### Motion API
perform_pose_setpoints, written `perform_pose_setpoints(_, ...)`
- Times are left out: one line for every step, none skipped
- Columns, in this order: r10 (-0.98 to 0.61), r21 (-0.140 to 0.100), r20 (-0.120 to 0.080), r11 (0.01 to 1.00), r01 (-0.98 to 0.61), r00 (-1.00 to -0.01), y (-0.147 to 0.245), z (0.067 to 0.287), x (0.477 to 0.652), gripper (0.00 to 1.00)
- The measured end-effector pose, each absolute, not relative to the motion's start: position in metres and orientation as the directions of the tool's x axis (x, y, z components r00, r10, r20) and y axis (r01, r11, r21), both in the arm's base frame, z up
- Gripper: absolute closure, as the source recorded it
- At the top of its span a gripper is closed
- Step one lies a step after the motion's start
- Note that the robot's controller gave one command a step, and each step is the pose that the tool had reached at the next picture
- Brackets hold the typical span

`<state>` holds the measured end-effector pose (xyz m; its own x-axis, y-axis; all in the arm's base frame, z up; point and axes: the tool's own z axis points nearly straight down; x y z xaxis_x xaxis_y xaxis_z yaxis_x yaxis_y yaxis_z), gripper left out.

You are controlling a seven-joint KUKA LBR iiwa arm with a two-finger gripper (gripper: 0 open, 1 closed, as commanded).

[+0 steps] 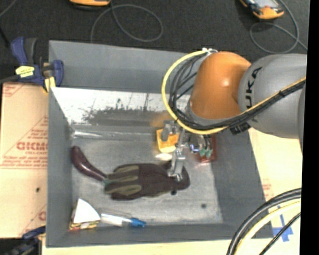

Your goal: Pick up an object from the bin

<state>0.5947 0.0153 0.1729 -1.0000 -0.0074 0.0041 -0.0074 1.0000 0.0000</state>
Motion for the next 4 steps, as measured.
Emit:
perform_pose_setpoints(-0.007,0.0,-0.004,1.0,-0.007,-1.0,0.015,0.178,0.596,0.0)
perform_pose_setpoints(-0.018,-0.001,-0.005,1.0,-0.018,-1.0,0.016,0.119,0.565,0.0)
perform_pose_setpoints(-0.045,-0.001,0.005,0.999,-0.045,-0.999,0.021,0.099,0.554,0.0)
perform_pose_setpoints(0.032,0.0,-0.007,0.999,0.032,-0.999,-0.007,0.105,0.56,0.0)
